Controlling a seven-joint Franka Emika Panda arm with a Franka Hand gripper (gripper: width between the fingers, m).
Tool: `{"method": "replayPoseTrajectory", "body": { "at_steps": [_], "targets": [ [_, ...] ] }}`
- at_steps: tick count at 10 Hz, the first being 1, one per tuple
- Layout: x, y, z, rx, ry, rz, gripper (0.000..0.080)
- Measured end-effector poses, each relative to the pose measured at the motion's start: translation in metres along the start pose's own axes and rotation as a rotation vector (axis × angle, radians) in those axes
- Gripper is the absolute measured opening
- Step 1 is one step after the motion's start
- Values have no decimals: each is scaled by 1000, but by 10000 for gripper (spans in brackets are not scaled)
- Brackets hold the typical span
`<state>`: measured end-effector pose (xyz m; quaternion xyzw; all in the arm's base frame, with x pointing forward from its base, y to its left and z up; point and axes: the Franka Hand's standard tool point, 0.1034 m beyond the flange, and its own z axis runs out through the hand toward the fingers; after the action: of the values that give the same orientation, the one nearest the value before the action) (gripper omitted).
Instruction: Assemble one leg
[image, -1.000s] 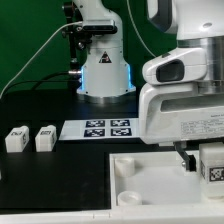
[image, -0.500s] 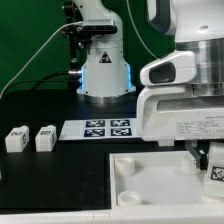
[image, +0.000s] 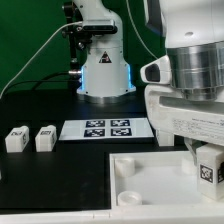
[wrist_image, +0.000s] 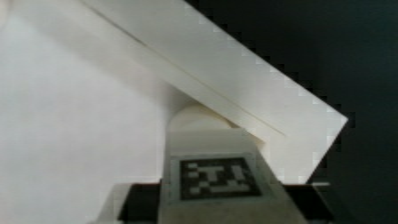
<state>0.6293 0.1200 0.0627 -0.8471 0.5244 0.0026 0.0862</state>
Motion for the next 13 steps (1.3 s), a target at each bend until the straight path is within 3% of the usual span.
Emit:
{"method": "replayPoseTrajectory", "body": {
  "at_steps": [2, 3, 5, 6, 7, 8, 9, 11, 13],
  "targets": [
    [-1, -1, 2, 29, -44, 327, 293],
    [-3, -1, 2, 31, -60, 475, 293],
    [-3, -1, 2, 32, -59, 416, 293],
    [-5, -1, 2, 31, -58, 399, 402],
    [-9, 1, 3, 27, -58, 342, 547],
    [-10, 3, 3, 25, -53, 195, 547],
    [-9, 5, 3, 21, -43, 15, 630],
    [-10, 5, 3, 7, -17, -282, 645],
    [-8, 6, 3, 8, -16, -408, 648]
  ]
}}
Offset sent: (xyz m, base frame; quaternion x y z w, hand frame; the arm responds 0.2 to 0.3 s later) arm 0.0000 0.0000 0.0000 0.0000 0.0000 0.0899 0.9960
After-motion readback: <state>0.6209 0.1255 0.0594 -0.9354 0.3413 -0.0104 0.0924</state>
